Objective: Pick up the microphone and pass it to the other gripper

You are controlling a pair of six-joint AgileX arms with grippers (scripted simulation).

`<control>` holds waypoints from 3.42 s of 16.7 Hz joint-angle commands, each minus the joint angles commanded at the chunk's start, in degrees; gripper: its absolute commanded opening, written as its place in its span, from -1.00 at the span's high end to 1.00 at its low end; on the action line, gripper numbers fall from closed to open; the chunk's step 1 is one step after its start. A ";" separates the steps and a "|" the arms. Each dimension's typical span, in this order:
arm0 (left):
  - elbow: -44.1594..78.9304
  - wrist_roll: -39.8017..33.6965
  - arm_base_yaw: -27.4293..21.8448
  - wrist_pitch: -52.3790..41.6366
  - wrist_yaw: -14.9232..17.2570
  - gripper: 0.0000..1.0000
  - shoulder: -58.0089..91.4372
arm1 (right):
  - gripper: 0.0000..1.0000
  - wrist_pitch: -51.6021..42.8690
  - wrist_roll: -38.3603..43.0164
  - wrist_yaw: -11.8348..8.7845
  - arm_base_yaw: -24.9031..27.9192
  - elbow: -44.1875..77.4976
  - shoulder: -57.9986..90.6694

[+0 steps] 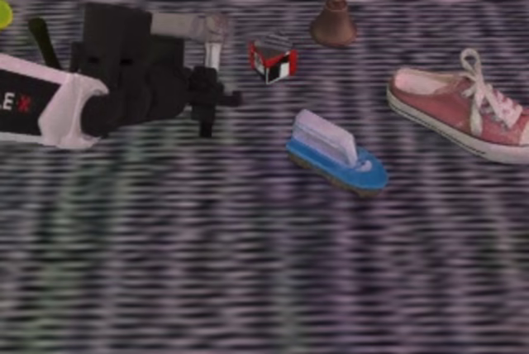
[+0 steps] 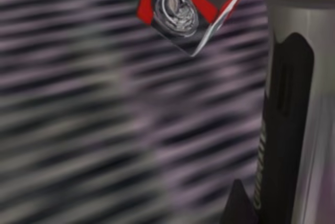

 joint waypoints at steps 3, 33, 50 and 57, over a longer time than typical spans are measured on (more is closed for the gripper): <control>-4.40 2.92 0.56 15.63 5.06 1.00 -3.59 | -1.00 0.00 0.00 0.00 0.00 0.00 0.00; -13.70 6.51 -16.96 30.52 -6.98 1.00 -24.67 | -1.00 0.00 0.00 0.00 0.00 0.00 0.00; -13.84 6.48 -17.07 30.47 -7.07 1.00 -24.77 | -1.00 10.82 0.26 -18.22 11.12 25.04 37.19; -13.84 6.48 -17.07 30.47 -7.07 1.00 -24.77 | -1.00 18.73 0.21 -31.89 19.57 43.41 65.04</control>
